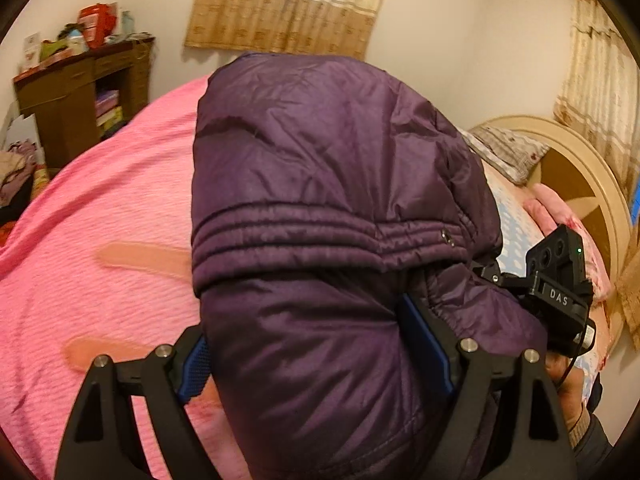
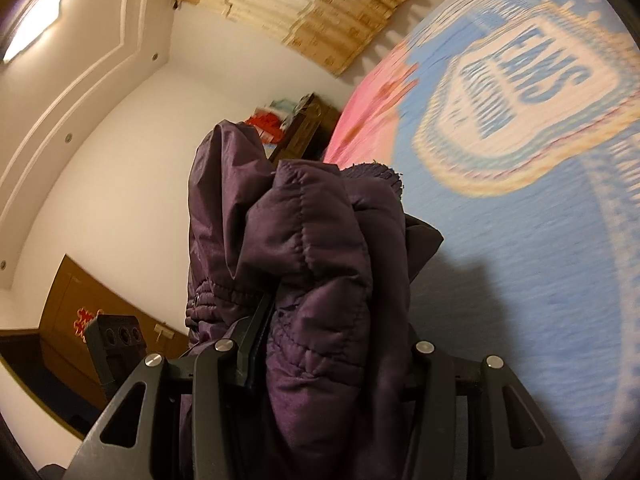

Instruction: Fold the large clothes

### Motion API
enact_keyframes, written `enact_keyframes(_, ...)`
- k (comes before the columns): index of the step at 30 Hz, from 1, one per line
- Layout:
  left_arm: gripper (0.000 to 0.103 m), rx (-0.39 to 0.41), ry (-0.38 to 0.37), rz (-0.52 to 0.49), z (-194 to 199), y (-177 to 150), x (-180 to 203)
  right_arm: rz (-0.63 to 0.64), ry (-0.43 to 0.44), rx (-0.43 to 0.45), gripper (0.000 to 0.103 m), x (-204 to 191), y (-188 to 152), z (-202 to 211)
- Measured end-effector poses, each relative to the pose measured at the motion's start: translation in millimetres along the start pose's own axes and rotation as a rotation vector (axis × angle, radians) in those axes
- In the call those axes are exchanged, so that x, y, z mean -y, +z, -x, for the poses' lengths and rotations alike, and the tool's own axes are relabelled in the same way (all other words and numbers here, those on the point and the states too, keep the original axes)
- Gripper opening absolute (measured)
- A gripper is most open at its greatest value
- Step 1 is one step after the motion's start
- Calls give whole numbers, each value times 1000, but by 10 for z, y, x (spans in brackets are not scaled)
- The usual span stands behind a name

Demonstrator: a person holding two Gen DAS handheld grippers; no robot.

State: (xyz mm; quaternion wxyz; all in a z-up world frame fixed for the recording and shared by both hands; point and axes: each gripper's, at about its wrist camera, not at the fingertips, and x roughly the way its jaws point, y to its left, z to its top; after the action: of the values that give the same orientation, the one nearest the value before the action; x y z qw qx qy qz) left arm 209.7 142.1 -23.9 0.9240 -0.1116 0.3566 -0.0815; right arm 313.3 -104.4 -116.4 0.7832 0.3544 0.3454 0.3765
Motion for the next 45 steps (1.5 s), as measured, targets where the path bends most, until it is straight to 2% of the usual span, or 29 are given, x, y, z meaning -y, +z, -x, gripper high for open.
enact_keyframes(8,87,32,70,52,176,-25,-188,18,47,-82,47,-262,-67,-550)
enact_keyframes(16,87,54,134,113,382,-93,-549,26,96,-166,47,-554,-219,-1114)
enact_keyframes(28,87,82,280,195,832,-305,-1173,42,188,-346,47,-1015,-501,-2228)
enact_keyframes(32,87,44,295,238,760,-483,-1453,62,147,-413,47,-1028,-669,-2634)
enact_keyframes(34,87,-9,268,287,603,-627,-1652,77,95,-428,47,-939,-758,-2748)
enact_keyframes(35,90,-20,256,320,530,-713,-1766,63,97,-423,48,-886,-776,-2767)
enact_keyframes(36,95,6,247,332,513,-786,-1829,62,106,-416,49,-859,-788,-2774)
enact_keyframes(38,103,49,248,305,513,-844,-1844,135,58,-407,52,-913,-809,-2779)
enact_keyframes(41,103,81,279,244,444,-853,-1759,175,1,-407,56,-949,-849,-2829)
enact_keyframes(45,103,89,288,228,392,-873,-1681,189,-44,-393,65,-921,-884,-2813)
